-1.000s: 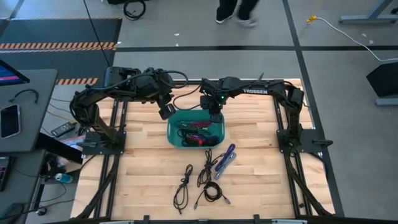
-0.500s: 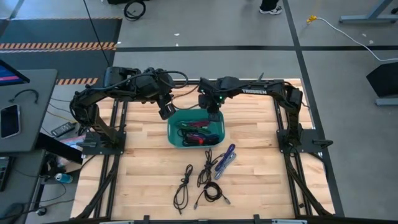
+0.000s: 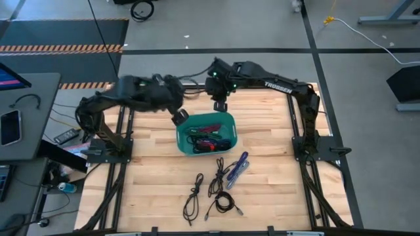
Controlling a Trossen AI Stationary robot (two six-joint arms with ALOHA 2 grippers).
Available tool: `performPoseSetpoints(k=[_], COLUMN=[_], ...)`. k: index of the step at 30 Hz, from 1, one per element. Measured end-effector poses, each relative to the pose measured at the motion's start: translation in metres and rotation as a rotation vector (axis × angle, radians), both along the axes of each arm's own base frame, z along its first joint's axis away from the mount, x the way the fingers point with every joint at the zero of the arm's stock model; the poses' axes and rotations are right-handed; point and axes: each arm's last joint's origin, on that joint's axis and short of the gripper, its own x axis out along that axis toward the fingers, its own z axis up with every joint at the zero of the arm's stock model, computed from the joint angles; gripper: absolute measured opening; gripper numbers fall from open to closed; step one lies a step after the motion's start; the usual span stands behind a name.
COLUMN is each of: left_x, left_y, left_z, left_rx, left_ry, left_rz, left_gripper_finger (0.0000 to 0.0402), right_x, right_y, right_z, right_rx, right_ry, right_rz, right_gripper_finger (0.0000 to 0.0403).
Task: Pick and place USB-C Cables
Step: Move the light blue bin to the center of the table
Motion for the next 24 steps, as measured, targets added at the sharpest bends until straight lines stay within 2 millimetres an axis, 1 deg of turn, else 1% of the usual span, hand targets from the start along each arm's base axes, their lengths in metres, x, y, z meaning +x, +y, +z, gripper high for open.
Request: performPoseSetpoints(k=[3,6,9,11,15,17,20,22,24], left_x=[0.011,0.017,0.018,0.012,-0.01,-0.022,-0.043,-0.056,-0.067], left_y=[-0.005,-0.009,-0.012,-0.012,-0.012,-0.012,-0.011,-0.011,-0.01], left_z=[-0.031,-0.07,-0.111,-0.13,-0.15,-0.155,-0.156,-0.156,-0.157], left_rx=[0.013,0.002,-0.036,-0.077,-0.112,-0.122,-0.148,-0.179,-0.211], left_ry=[0.108,0.239,0.37,0.417,0.443,0.425,0.363,0.285,0.192], left_rz=[0.039,0.071,0.11,0.153,0.246,0.292,0.352,0.38,0.392], left_gripper_finger=[0.0089,0.0089,0.0089,0.0089,0.0089,0.0089,0.0089,0.0089,0.0089], right_x=[-0.008,-0.017,-0.028,-0.038,-0.061,-0.078,-0.107,-0.123,-0.141], right_y=[-0.003,-0.005,-0.006,-0.006,-0.005,-0.003,0.001,0.006,0.014], right_z=[0.019,0.036,0.052,0.063,0.079,0.086,0.102,0.115,0.129], right_rx=[-0.035,-0.066,-0.082,-0.072,-0.084,-0.089,-0.081,-0.063,-0.011], right_ry=[0.008,0.016,0.024,0.036,0.061,0.082,0.091,0.019,-0.056], right_rz=[-0.036,-0.07,-0.1,-0.116,-0.189,-0.244,-0.36,-0.428,-0.447], right_gripper_finger=[0.0105,0.0105,0.0105,0.0105,0.0105,0.0105,0.0105,0.0105,0.0105])
